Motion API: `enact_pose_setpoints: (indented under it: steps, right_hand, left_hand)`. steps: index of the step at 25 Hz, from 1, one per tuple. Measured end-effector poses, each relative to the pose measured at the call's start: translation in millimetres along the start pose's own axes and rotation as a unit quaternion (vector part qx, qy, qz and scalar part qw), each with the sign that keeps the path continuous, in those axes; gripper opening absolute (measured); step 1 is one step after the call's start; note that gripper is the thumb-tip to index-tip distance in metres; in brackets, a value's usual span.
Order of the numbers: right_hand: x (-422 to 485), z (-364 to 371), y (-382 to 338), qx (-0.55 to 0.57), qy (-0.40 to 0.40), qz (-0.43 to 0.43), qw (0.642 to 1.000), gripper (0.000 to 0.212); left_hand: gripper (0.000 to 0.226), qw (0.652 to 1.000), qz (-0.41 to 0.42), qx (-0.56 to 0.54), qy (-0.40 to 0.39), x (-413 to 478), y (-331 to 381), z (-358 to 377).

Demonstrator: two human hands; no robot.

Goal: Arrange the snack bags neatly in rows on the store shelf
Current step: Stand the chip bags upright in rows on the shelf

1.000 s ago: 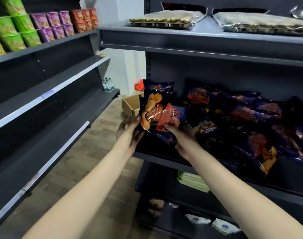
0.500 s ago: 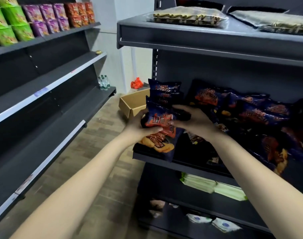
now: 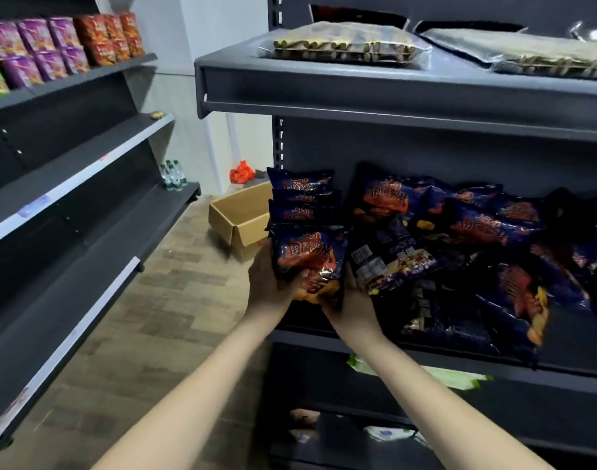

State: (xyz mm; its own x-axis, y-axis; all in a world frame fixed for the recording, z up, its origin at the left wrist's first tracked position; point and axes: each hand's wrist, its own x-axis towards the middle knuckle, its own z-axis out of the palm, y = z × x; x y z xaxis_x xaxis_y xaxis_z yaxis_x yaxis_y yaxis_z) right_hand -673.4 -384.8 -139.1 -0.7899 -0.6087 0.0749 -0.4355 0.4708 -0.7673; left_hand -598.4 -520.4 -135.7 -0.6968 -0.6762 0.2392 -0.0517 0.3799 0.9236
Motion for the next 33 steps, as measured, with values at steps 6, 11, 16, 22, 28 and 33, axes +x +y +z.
enact_pose_setpoints:
  steps: [6,11,16,22,28,33]
  right_hand:
    - [-14.5,22.4,7.0,-0.077,0.074,-0.087,0.990,0.096]
    - [-20.4,28.2,9.2,-0.177,0.078,-0.106,0.975,0.089]
    - [-17.1,34.0,15.6,-0.248,0.079,-0.129,0.957,0.082]
    - [-14.6,36.3,14.1,-0.280,0.045,-0.105,0.953,0.077]
    - [-13.2,33.8,12.7,-0.289,-0.001,-0.096,0.953,0.075]
    - [-12.5,32.3,13.0,-0.293,-0.017,-0.091,0.952,0.075]
  left_hand:
    - [0.087,0.996,0.042,0.076,-0.005,-10.0,-11.0,5.5]
    - [0.081,0.993,0.069,0.093,0.033,-15.0,-17.2,5.5]
    - [0.082,0.987,0.051,0.152,0.031,-15.5,-18.5,5.8]
    - [0.084,0.968,0.026,0.250,0.025,-11.6,-23.5,12.3]
    - [0.084,0.965,-0.003,0.262,0.025,-9.9,-24.4,16.2]
    - [0.083,0.966,-0.012,0.256,0.024,-11.1,-20.8,16.1]
